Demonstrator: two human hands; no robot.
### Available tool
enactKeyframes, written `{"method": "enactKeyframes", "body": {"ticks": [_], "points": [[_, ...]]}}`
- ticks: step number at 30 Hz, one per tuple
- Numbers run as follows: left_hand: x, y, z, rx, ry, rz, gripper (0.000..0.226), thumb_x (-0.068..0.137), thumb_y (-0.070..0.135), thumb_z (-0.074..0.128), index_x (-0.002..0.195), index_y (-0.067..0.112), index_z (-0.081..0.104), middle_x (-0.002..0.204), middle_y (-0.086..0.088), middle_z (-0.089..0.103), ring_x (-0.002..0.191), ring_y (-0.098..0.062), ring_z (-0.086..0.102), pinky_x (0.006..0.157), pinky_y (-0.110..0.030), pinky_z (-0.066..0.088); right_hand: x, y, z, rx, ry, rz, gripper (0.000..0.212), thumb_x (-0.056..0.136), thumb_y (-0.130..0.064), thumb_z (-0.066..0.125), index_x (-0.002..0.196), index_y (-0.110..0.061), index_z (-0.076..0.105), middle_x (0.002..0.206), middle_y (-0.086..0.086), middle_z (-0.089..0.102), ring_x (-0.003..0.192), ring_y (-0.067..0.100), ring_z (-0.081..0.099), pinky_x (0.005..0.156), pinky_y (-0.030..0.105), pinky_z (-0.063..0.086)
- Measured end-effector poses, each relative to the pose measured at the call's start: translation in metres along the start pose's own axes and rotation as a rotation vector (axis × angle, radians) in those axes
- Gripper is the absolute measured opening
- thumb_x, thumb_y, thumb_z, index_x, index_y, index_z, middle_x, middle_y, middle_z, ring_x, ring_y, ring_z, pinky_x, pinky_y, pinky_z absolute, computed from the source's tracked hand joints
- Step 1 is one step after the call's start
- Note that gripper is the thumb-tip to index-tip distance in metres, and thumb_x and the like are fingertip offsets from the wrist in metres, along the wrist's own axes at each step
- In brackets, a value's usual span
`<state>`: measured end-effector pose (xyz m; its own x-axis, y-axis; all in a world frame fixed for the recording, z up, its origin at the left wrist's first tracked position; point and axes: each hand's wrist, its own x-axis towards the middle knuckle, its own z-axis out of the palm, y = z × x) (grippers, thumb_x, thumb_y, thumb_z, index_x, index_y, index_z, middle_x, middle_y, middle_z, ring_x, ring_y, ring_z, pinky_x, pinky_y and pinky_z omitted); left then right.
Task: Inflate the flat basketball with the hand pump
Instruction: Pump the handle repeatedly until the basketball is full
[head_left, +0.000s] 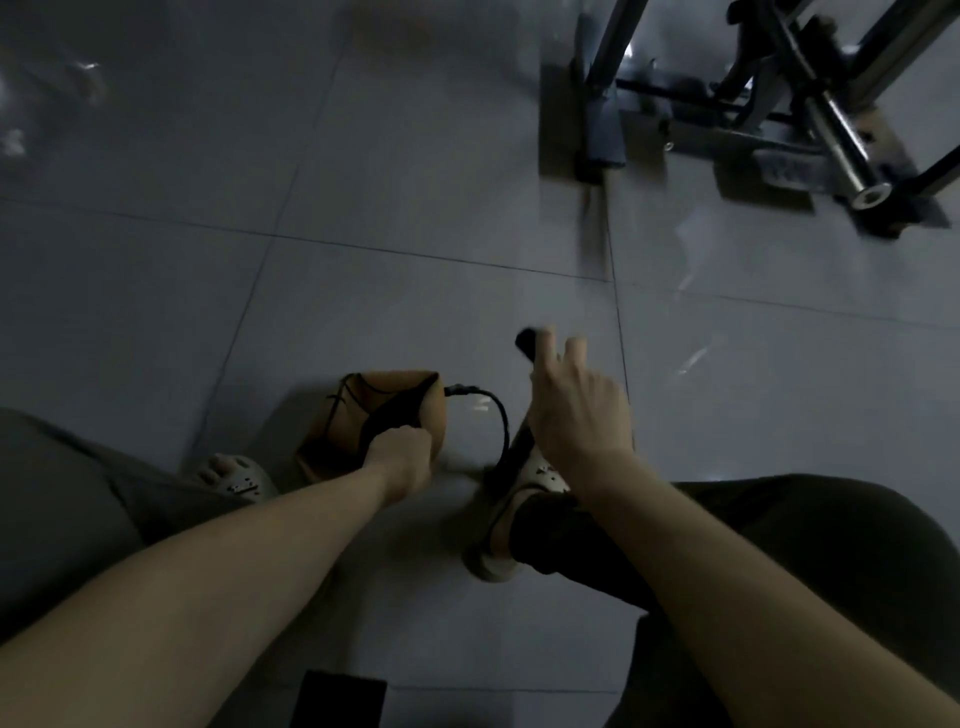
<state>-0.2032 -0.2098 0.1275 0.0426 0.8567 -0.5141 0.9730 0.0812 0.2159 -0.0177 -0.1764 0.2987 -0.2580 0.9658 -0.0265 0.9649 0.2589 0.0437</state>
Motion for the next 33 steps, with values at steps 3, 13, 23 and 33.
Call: {"method": "enactKeyframes", "body": {"ticks": [3, 13, 23, 33], "points": [[-0.004, -0.003, 0.004, -0.058, -0.004, -0.048, 0.013, 0.096, 0.013, 0.048, 0.086, 0.015, 0.057, 0.094, -0.008, 0.066, 0.074, -0.023, 0.059, 0.059, -0.034, 0.044, 0.0, -0.001, -0.035, -0.044, 0.099, 0.029, 0.054, 0.099, -0.018, 0.046, 0.148, -0.015, 0.022, 0.104, 0.012, 0.048, 0.047, 0.016, 0.032, 0.042, 0.028, 0.016], [0.005, -0.005, 0.005, -0.095, 0.061, -0.1, 0.024, 0.097, 0.02, 0.049, 0.103, 0.004, 0.066, 0.101, -0.014, 0.067, 0.094, -0.033, 0.065, 0.078, -0.037, 0.053, -0.032, -0.011, 0.032, -0.054, -0.08, -0.05, 0.072, 0.095, -0.015, 0.047, 0.156, -0.01, 0.008, 0.115, 0.016, 0.048, 0.061, 0.019, 0.042, 0.047, 0.03, 0.044], [0.009, -0.004, 0.015, -0.001, 0.108, 0.008, 0.025, 0.099, 0.02, 0.046, 0.102, 0.009, 0.068, 0.1, -0.013, 0.07, 0.094, -0.031, 0.069, 0.075, -0.034, 0.051, -0.009, -0.005, 0.069, -0.048, -0.159, -0.032, 0.074, 0.096, -0.015, 0.05, 0.156, -0.013, 0.006, 0.111, 0.014, 0.049, 0.068, 0.019, 0.04, 0.05, 0.03, 0.037], [0.006, -0.005, 0.029, 0.505, 0.121, 0.157, 0.073, 0.1, 0.046, 0.041, 0.155, 0.007, 0.013, 0.16, -0.021, 0.016, 0.148, -0.038, 0.014, 0.119, -0.057, 0.01, -0.002, 0.014, -0.029, -0.034, 0.097, 0.028, 0.073, 0.095, -0.018, 0.055, 0.152, -0.023, 0.011, 0.097, 0.009, 0.052, 0.062, 0.021, 0.041, 0.048, 0.029, 0.025]]}}
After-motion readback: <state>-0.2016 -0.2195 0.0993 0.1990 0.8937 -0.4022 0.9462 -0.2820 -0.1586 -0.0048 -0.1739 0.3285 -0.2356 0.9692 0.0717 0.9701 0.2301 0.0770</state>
